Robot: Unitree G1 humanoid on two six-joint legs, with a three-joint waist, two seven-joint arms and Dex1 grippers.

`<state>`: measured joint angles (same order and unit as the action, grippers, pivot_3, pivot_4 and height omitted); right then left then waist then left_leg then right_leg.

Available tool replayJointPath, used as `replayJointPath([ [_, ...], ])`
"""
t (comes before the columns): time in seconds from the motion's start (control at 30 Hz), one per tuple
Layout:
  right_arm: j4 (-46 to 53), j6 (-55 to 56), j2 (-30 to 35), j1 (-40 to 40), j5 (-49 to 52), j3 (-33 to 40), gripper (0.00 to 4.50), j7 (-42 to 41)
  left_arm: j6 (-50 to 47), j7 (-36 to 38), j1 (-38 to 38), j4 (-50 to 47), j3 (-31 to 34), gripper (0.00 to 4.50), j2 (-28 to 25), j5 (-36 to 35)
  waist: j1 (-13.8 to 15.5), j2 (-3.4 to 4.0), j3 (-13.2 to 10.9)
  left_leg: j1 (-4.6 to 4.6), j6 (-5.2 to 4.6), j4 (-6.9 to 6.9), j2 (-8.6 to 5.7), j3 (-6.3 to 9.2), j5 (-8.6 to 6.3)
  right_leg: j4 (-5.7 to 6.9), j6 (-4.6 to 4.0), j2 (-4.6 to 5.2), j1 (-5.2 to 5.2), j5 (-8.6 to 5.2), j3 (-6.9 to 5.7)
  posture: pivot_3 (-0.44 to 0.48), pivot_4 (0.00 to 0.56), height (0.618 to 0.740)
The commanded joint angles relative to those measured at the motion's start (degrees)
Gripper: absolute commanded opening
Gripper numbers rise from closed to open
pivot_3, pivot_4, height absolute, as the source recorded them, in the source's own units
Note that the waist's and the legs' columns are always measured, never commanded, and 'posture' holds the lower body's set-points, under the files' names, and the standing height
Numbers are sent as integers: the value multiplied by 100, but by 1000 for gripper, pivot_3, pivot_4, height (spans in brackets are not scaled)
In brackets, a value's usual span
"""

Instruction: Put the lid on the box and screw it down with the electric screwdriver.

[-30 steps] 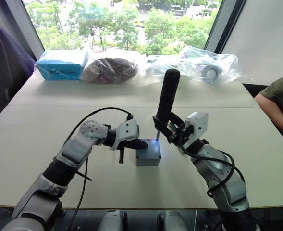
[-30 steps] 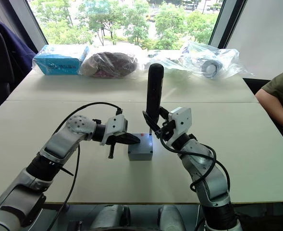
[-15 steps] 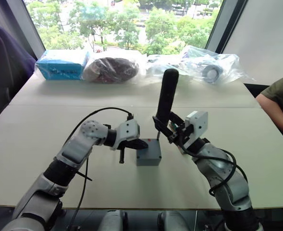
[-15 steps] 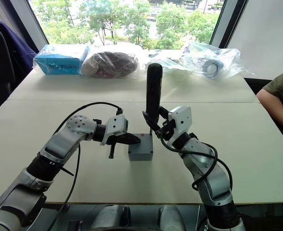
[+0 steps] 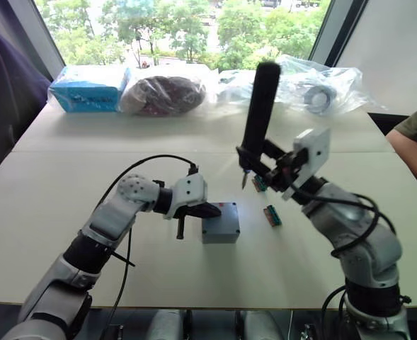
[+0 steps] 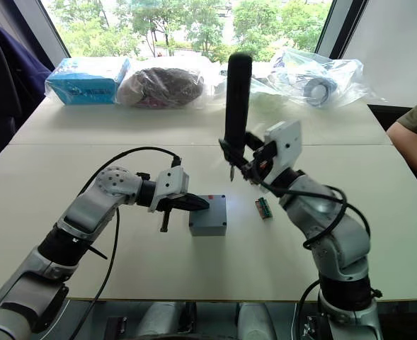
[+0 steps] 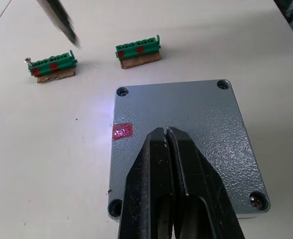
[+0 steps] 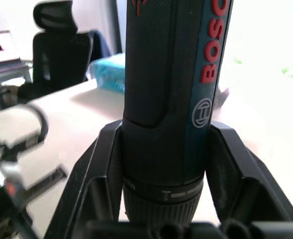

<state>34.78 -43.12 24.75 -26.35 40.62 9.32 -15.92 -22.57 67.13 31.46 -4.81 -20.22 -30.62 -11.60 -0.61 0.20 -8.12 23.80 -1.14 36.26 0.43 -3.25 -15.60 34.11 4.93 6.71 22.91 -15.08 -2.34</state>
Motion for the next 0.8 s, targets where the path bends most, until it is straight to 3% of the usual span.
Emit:
replayJointPath([
  [0.03, 212, -389, 57, -592, 928, 561, 1739, 356, -616, -288, -194, 141, 254, 0, 200, -305, 1, 4, -4, 11, 0, 0, 0, 1, 1, 4, 2, -1, 7, 1, -3, 0, 150, 740],
  [0.13, -398, -1107, 204, -1023, 1922, 1224, 1739, 1150, -1112, -784, 60, -127, 1101, 0, 616, -1061, 5, 0, -51, 62, 15, 15, 1, 12, 15, 22, 27, -5, 48, 14, -23, 0, 150, 740],
  [0.27, -1581, -2404, 1123, -1353, 3657, 1816, 1739, 2239, -1796, -337, 454, -310, 1338, 0, 319, -1676, 17, -9, -167, 125, 15, 103, 8, 43, 16, 63, 49, -9, 63, 26, -65, 0, 150, 740],
  [0.37, -2303, -3362, 2160, -1186, 4324, 1794, 1739, 2551, -1800, 212, 646, -679, 1075, 0, -230, -1704, 19, 27, -219, 158, 13, 146, -8, 43, 16, 92, 49, -2, 84, 26, -80, 0, 150, 740],
  [0.53, -3195, -4031, 3372, -321, 5640, 1508, 1739, 3029, -1731, 848, 779, -1050, 828, 0, -732, -1798, 63, 9, -235, 159, -9, 158, -11, 37, 6, 99, 64, -28, 80, 17, -84, 0, 150, 740],
  [0.8, -4150, -3575, 3906, 510, 6868, 580, 1739, 3790, -1150, 1179, 534, -1117, 396, 0, -1086, -1372, 95, 5, -237, 157, -12, 188, 16, 30, 4, 104, 102, -63, 79, 34, -73, 0, 150, 740],
])
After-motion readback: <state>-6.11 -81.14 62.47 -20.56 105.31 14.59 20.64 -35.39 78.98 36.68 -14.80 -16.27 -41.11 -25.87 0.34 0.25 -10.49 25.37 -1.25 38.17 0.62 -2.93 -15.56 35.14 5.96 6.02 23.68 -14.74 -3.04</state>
